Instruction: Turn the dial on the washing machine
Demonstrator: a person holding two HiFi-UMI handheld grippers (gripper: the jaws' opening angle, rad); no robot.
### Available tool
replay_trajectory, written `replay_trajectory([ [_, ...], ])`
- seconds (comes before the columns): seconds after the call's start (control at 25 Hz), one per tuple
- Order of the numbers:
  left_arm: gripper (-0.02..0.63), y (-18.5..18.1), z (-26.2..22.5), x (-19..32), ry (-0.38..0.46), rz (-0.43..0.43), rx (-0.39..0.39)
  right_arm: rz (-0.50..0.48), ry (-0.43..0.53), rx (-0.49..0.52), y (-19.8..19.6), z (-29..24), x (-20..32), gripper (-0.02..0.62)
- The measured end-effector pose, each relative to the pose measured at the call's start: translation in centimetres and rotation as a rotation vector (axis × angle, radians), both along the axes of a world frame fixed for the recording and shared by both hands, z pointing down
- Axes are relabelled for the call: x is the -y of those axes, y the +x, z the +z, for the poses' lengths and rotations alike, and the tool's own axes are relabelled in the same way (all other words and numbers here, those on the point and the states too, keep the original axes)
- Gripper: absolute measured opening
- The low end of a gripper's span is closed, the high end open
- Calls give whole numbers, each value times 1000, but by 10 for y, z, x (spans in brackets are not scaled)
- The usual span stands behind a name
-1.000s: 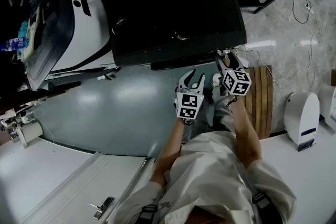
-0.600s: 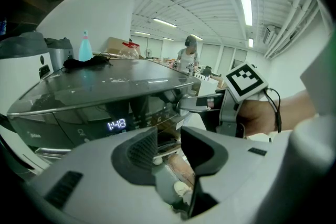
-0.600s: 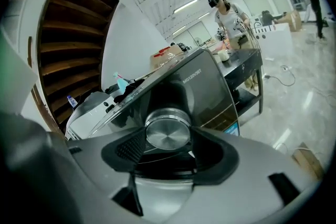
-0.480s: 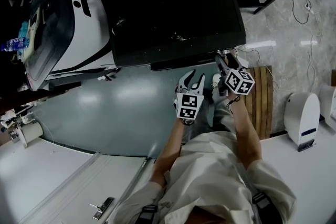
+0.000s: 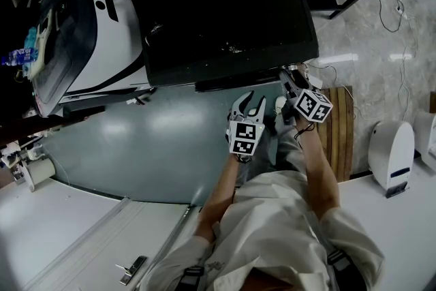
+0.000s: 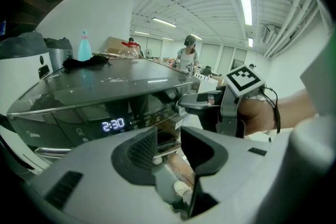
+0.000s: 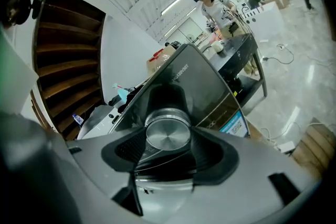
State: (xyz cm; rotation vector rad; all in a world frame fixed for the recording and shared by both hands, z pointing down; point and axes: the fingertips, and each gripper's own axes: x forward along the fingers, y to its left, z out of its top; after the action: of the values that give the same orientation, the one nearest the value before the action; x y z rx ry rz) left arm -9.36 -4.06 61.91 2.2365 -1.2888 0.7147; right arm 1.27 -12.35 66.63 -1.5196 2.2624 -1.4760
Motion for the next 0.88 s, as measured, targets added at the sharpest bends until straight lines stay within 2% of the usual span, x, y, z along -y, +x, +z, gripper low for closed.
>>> replay_trajectory([
  [0.6,144,0,1,1,-2,-6,1,49,-37,160,1,-1,1,270],
  [0.88,144,1,2,0,-1,-6,0,90,-57,267,2,0,0,270],
])
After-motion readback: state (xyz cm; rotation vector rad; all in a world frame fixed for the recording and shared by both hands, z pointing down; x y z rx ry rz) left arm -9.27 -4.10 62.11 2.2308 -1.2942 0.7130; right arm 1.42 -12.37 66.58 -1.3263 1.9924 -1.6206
